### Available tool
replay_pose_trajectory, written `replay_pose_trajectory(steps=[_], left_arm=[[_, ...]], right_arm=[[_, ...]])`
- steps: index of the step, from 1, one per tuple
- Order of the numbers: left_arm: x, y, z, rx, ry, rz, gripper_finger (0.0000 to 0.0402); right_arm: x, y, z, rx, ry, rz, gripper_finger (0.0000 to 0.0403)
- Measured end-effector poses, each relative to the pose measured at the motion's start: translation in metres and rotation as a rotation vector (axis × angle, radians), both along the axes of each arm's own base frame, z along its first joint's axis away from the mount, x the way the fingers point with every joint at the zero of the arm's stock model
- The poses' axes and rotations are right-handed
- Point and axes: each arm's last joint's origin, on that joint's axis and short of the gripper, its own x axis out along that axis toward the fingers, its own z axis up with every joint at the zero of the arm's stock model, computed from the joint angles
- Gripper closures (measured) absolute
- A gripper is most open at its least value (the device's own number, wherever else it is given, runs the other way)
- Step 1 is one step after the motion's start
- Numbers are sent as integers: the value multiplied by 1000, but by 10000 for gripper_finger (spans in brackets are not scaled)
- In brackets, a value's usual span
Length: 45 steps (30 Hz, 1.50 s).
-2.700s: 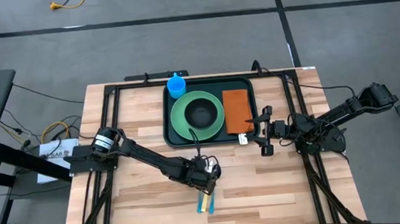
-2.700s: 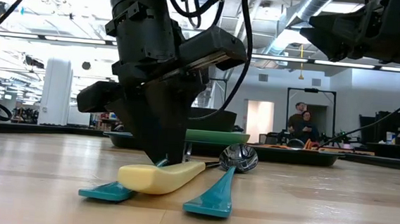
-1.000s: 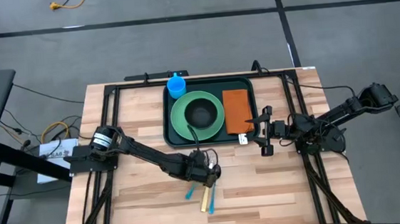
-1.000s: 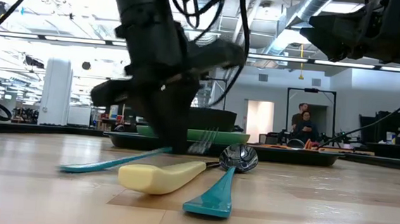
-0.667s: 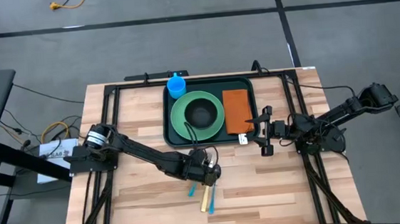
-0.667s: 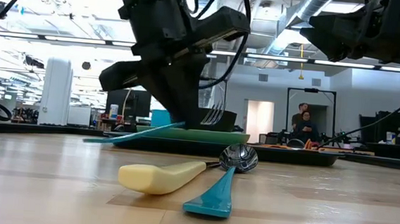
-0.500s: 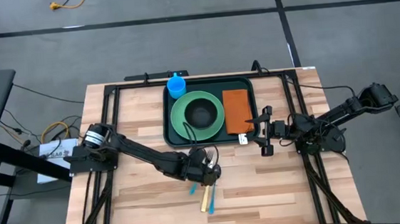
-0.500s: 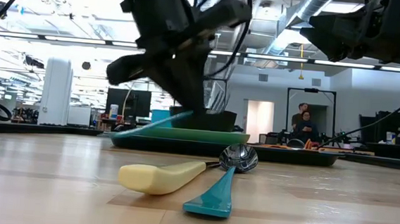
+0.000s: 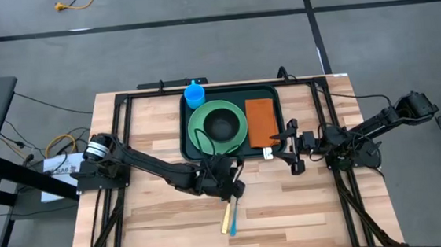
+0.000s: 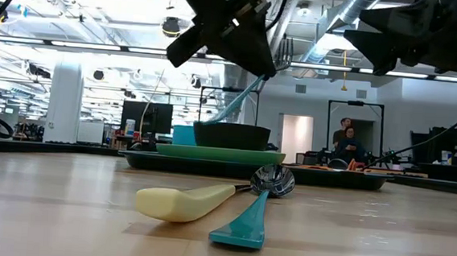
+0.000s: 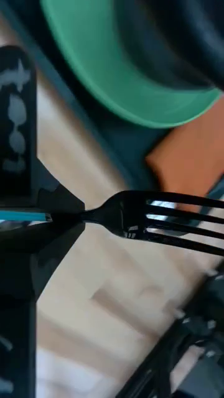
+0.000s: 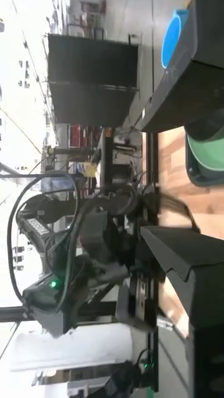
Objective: Set up tray
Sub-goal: Put the blue fork on the brown table napkin on the black serving tray
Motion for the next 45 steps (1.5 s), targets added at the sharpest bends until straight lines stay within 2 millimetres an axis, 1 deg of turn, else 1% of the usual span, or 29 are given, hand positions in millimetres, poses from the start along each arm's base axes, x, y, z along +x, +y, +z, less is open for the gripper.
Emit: replay_pose_trajectory(steps=[3,7,10,12,17,20,24,28,32,40,45], left_arm=[[0,3,1,73,-10,38,392],[0,6,4,196,-25,107,392],[1,8,6,277,-50,150,392],[4,8,8,320,-65,161,392],[8,10,14,375,-93,160,392],[9,11,15,385,-100,161,392],[9,13,14,388,-89,164,392],[9,13,14,391,-89,167,392],[10,14,14,393,-88,172,392],[10,15,14,390,-86,170,392],[10,15,14,386,-86,164,392]], right_arm=[[0,0,0,31,1,10,149],[0,1,-1,16,8,46,149],[2,1,2,17,7,34,149],[7,1,5,13,28,-6,149],[27,2,18,-33,193,-139,149],[36,3,30,-69,242,-165,149],[41,6,46,-96,218,-147,149],[44,11,56,-123,213,-122,149],[53,15,58,-149,243,-127,149],[76,20,62,-186,272,-140,151],[86,22,69,-202,266,-142,169]])
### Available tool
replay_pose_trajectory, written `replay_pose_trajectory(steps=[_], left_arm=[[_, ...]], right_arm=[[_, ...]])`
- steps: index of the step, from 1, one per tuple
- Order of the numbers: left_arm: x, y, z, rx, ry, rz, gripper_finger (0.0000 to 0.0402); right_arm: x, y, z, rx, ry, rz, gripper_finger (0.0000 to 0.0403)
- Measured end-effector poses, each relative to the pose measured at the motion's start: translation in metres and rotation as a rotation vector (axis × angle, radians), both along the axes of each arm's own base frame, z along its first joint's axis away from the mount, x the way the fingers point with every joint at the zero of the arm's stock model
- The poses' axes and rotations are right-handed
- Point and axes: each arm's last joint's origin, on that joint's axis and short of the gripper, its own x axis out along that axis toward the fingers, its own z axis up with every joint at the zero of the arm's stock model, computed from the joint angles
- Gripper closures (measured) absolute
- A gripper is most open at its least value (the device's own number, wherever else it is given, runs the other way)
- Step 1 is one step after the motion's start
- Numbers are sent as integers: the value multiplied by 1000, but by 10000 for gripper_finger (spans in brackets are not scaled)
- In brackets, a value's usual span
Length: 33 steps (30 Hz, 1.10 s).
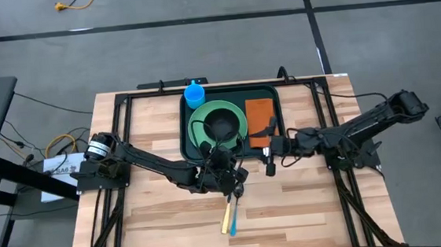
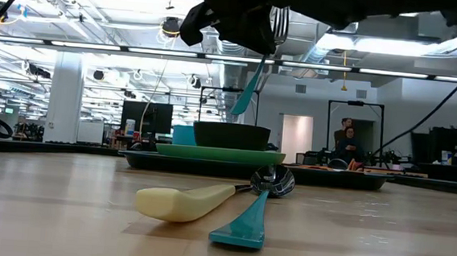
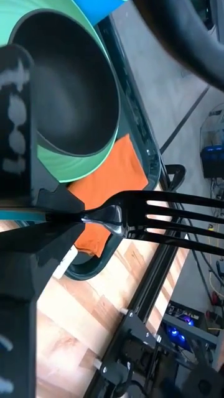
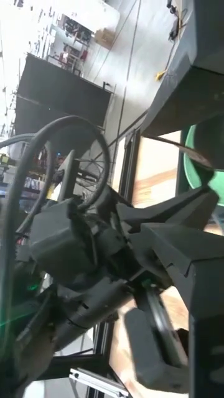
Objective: Set up tray
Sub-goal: Put the blue fork on the brown table napkin on the black serving tray
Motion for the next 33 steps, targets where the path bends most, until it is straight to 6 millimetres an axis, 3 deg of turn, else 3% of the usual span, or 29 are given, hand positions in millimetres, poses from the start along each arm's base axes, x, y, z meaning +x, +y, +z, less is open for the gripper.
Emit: replay_pose_trajectory(steps=[13,23,33], left_arm=[[0,0,0,1,3,-1,392],[0,0,0,0,3,-2,392],[1,1,0,-1,-3,3,392]], right_arm=[[5,-10,0,-12,32,-43,230],[6,-22,-1,1,37,-88,230],[6,-22,0,9,24,-67,245]])
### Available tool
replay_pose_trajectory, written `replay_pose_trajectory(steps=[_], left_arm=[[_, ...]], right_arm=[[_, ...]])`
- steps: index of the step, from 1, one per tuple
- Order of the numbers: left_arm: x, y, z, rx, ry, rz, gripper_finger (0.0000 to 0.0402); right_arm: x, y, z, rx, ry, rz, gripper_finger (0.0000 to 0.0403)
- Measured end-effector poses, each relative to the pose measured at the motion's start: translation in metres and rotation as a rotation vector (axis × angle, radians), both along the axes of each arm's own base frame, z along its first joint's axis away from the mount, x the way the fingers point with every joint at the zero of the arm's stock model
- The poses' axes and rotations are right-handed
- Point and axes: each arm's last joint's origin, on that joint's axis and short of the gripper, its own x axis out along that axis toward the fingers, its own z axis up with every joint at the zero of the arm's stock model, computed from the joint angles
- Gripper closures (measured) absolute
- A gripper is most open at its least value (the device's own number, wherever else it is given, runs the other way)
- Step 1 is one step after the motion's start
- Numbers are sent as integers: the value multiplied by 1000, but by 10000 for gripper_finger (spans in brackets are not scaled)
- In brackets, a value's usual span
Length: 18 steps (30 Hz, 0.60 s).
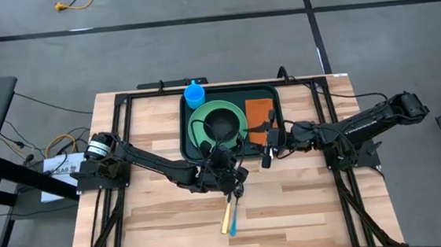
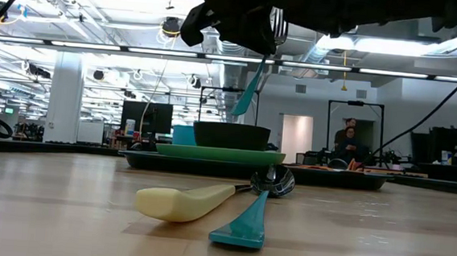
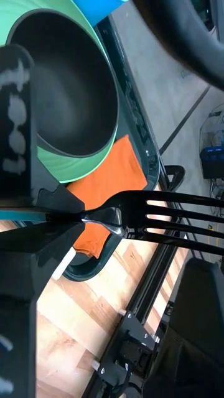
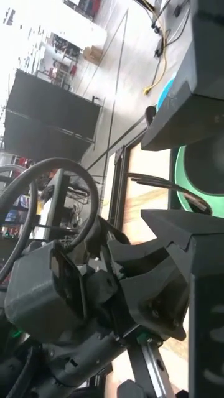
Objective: Set up tray
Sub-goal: Put the blue fork on the brown table napkin on the black serving tray
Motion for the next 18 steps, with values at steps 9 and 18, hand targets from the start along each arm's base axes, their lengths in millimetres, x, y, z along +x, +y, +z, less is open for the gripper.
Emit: replay_pose_trajectory(steps=[9,18], left_arm=[[3,2,4,8,-30,-3,392],[7,3,8,31,-42,-37,392]], right_arm=[[0,-3,1,0,-11,-11,279],[0,-5,1,0,-11,-19,286]])
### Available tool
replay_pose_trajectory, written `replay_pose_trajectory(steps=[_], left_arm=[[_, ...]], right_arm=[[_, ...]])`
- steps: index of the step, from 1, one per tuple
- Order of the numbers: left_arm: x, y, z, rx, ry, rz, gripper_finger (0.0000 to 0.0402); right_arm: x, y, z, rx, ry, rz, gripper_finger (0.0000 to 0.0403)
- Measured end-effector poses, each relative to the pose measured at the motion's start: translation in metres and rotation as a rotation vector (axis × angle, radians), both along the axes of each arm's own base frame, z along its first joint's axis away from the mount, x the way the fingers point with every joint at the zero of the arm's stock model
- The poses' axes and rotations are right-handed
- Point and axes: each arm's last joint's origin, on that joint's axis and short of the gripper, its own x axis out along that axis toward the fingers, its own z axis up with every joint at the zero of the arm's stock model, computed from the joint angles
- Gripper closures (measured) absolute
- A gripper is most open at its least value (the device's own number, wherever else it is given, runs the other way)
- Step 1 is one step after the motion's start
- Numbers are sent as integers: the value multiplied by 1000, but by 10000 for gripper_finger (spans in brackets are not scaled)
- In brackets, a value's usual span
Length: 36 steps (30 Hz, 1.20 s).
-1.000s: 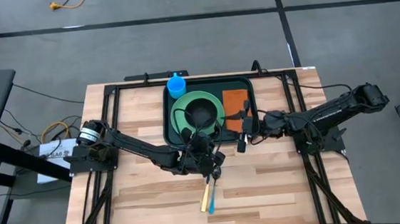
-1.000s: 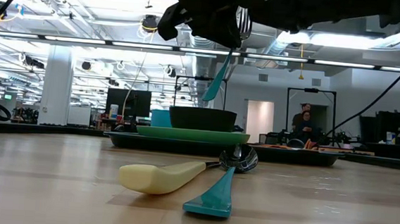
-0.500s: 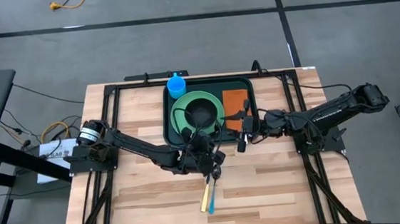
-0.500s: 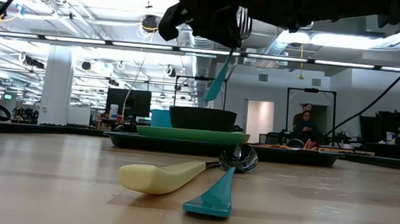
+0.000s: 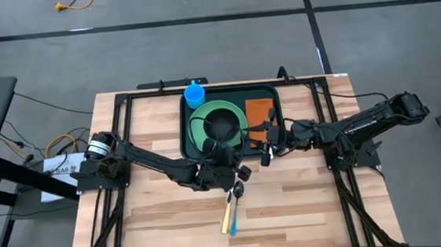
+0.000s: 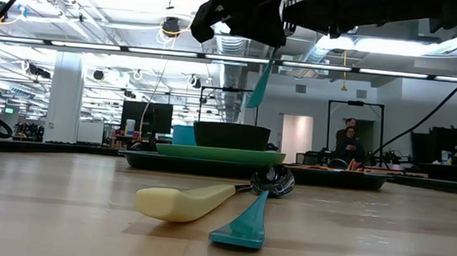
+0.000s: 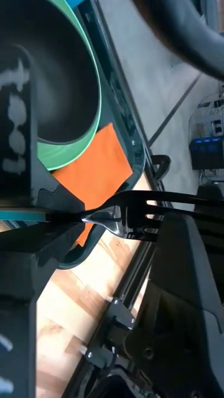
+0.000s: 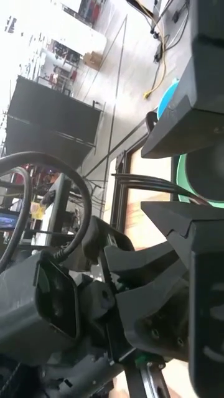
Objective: Set up tray
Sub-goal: Put the blue fork on the brown table napkin on the black serving tray
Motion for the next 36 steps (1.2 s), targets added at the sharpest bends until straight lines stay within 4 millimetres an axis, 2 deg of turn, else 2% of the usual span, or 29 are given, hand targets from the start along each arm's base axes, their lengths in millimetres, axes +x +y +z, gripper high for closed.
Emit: replay_pose_trajectory(steps=[32,36], left_arm=[[-1,6,-4,-23,26,9,392],[-1,6,-4,-25,24,10,392]], right_arm=[[0,0,1,15,-12,-27,287],[0,-1,1,14,-12,-48,298]])
